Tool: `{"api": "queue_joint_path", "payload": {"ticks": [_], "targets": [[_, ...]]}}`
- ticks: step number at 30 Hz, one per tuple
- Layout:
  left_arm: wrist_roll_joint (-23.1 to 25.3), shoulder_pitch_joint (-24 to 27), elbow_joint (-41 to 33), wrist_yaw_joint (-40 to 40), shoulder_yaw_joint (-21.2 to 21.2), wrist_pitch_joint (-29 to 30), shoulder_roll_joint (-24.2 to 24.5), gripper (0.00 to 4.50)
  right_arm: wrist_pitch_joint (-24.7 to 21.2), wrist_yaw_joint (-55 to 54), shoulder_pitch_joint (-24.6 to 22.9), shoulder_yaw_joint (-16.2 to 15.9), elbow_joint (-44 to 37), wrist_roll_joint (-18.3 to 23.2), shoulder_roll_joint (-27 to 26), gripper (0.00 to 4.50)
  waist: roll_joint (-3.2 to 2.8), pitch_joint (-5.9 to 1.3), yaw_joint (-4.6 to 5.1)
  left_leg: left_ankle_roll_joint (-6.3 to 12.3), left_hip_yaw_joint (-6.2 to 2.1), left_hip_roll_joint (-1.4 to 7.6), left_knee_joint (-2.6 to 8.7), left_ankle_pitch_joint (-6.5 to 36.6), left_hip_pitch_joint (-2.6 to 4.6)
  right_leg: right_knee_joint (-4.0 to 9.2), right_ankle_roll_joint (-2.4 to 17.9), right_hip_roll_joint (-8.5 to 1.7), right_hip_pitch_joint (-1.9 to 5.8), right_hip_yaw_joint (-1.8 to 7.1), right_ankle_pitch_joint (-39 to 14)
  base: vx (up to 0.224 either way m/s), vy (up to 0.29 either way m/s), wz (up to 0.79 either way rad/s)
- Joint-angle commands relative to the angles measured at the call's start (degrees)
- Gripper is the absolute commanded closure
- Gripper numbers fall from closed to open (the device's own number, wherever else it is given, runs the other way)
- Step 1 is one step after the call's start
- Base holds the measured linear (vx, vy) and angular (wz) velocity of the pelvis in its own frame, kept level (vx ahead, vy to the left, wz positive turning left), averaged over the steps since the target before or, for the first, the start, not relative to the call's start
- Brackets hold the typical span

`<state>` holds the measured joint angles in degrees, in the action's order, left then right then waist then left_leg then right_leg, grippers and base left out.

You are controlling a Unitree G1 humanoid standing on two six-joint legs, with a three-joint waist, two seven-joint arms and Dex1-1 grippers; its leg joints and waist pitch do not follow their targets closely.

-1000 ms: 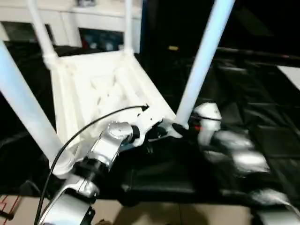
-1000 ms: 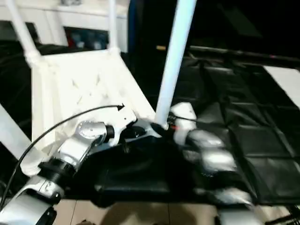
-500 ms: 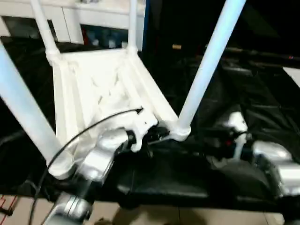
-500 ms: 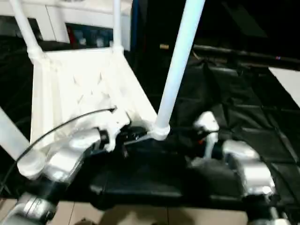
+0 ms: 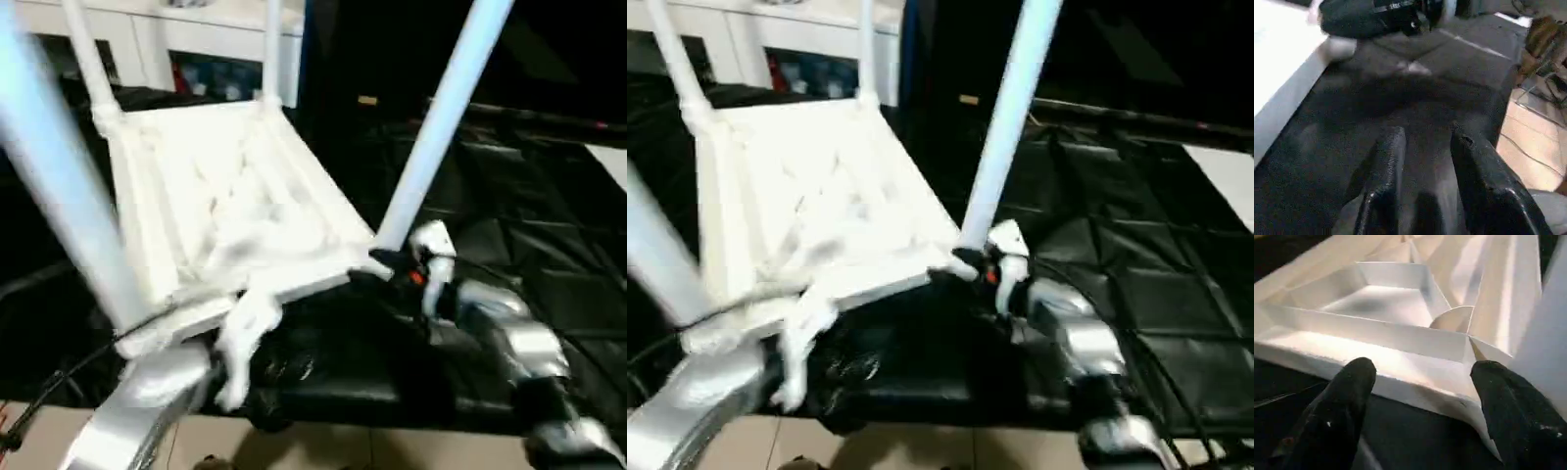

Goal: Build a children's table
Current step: Rotate table base

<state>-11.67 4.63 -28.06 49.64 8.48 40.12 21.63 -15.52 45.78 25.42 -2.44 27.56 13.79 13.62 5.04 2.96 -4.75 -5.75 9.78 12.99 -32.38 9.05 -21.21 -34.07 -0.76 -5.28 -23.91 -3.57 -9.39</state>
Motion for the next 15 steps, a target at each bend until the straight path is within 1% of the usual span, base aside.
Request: {"api": "queue_joint_path", "payload": {"ticks": [1, 2, 3, 4, 5, 6, 7, 8, 9, 10, 11, 12, 13, 14, 15], "targets": [[-1.6, 1.1, -3.6, -0.4, -2.1, 2.5, 1.0, 2.36, 1.1, -4.3, 2.3, 1.9, 4.1, -1.0, -0.4, 0.96, -0.78, -2.69, 0.52, -1.68, 0.38, 0.11, 4.02, 24.4, 0.95, 4.80, 6.4, -1.28, 1.41, 1.58, -25.4, 0.000, 0.000, 0.00], [-2.5, 1.9, -4.9, -0.5, -2.9, 3.8, 1.9, 2.27, 1.6, -6.4, 3.7, 2.3, 6.5, -1.5, -0.9, 0.96, -0.77, -2.65, 0.58, -1.71, 0.28, 0.00, 4.13, 24.4, 0.74, 4.90, 6.1, -1.22, 1.62, 1.50, -25.9, 0.000, 0.000, 0.00], [-3.2, 2.8, -6.1, -0.3, -4.2, 4.6, 2.8, 2.16, 2.5, -9.0, 5.5, 3.0, 9.6, -2.0, -1.4, 0.96, -0.71, -2.73, 0.51, -1.93, 0.30, 0.01, 4.09, 24.3, 0.89, 4.88, 5.8, -1.19, 1.54, 1.48, -25.9, 0.000, 0.000, 0.00], [-3.3, 2.9, -6.2, -0.2, -4.3, 4.6, 2.9, 2.04, 2.5, -9.2, 5.6, 3.1, 9.8, -2.0, -1.5, 0.96, -0.79, -2.79, 0.63, -2.16, 0.27, 0.04, 3.97, 24.5, 0.93, 4.62, 6.2, -1.32, 1.39, 1.53, -25.7, 0.000, 0.000, 0.00], [-3.9, 3.6, -7.2, -0.3, -5.1, 5.4, 3.6, 1.90, 3.4, -11.0, 7.0, 3.7, 12.2, -2.4, -1.9, 0.96, -0.93, -2.71, 0.70, -2.39, 0.33, -0.04, 3.98, 24.9, 1.01, 4.78, 5.9, -1.10, 1.36, 1.49, -25.5, 0.000, 0.000, 0.00], [-3.9, 3.6, -7.2, -0.3, -5.1, 5.4, 3.6, 1.83, 3.4, -11.0, 7.0, 3.7, 12.2, -2.4, -1.9, 0.96, -0.96, -2.70, 0.59, -2.36, 0.41, -0.06, 3.89, 25.0, 1.13, 4.81, 5.7, -1.06, 1.25, 1.54, -25.4, 0.000, 0.000, 0.00], [-4.2, 4.9, -8.2, 0.4, -6.1, 5.6, 5.2, 1.83, 4.9, -12.9, 8.7, 4.1, 15.0, -2.9, -2.2, 0.96, -0.70, -2.67, 0.46, -2.31, 0.47, -0.05, 3.85, 25.1, 1.17, 4.88, 5.6, -1.07, 1.16, 1.56, -25.5, 0.000, 0.000, 0.00], [-4.9, 6.9, -9.8, 1.3, -7.4, 6.3, 7.0, 1.60, 5.9, -15.4, 10.8, 4.4, 18.5, -3.4, -2.5, 0.96, -0.83, -2.77, 0.55, -2.35, 0.31, -0.15, 3.96, 24.9, 0.86, 4.64, 5.5, -1.06, 1.50, 1.52, -25.4, 0.000, 0.000, 0.00], [-4.9, 6.9, -9.8, 1.3, -7.4, 6.3, 7.0, 1.60, 5.9, -15.4, 10.8, 4.4, 18.5, -3.4, -2.5, 0.96, -0.75, -2.84, 0.59, -2.53, 0.26, -0.11, 3.96, 24.6, 0.78, 4.41, 5.8, -1.15, 1.48, 1.48, -24.7, 0.000, 0.000, 0.00], [-5.5, 8.8, -11.2, 2.1, -8.3, 7.1, 8.7, 1.51, 7.4, -16.8, 12.5, 4.6, 21.4, -3.8, -2.7, 0.96, -0.31, -2.84, 0.70, -2.40, 0.30, -0.16, 3.98, 24.4, 0.64, 4.44, 5.6, -1.04, 1.64, 1.43, -24.7, 0.000, 0.000, 0.00], [-5.9, 10.0, -12.1, 2.5, -8.9, 7.7, 9.7, 1.51, 8.3, -17.6, 13.6, 4.7, 23.4, -4.0, -2.8, 0.96, -0.64, -2.93, 0.53, -2.49, 0.35, -0.03, 3.85, 24.3, 0.93, 4.25, 5.9, -1.19, 1.33, 1.56, -24.0, 0.000, 0.000, 0.00], [-6.3, 11.5, -13.1, 3.1, -9.8, 7.9, 11.0, 1.47, 9.2, -18.8, 14.7, 4.8, 25.5, -4.2, -2.8, 0.96, -0.51, -2.93, 0.77, -2.55, 0.29, -0.08, 3.89, 24.3, 0.62, 4.02, 6.3, -1.17, 1.53, 1.50, -23.5, 0.000, 0.000, 0.00], [-6.6, 13.2, -13.9, 3.8, -11.1, 7.8, 12.0, 1.36, 9.7, -19.6, 15.5, 5.1, 27.0, -4.2, -2.7, 0.96, -0.64, -2.86, 0.66, -2.53, 0.35, -0.11, 3.91, 24.2, 0.72, 4.11, 6.2, -1.07, 1.48, 1.50, -23.3, 0.000, 0.000, 0.00], [-6.7, 13.9, -14.3, 4.1, -11.6, 7.8, 12.4, 1.15, 9.9, -19.9, 15.8, 5.2, 27.5, -4.1, -2.7, 0.96, -0.65, -2.82, 0.68, -2.46, 0.47, -0.08, 3.79, 24.5, 0.94, 4.04, 6.5, -0.97, 1.20, 1.61, -22.5, 0.000, 0.000, 0.00], [-7.2, 15.4, -15.2, 4.5, -12.8, 7.7, 13.4, 1.15, 10.6, -20.8, 16.8, 5.6, 29.4, -4.2, -2.7, 0.96, -0.71, -2.91, 0.47, -2.47, 0.51, -0.03, 3.76, 24.4, 1.02, 3.98, 6.6, -0.98, 1.21, 1.64, -21.9, 0.000, 0.000, 0.00]]}}
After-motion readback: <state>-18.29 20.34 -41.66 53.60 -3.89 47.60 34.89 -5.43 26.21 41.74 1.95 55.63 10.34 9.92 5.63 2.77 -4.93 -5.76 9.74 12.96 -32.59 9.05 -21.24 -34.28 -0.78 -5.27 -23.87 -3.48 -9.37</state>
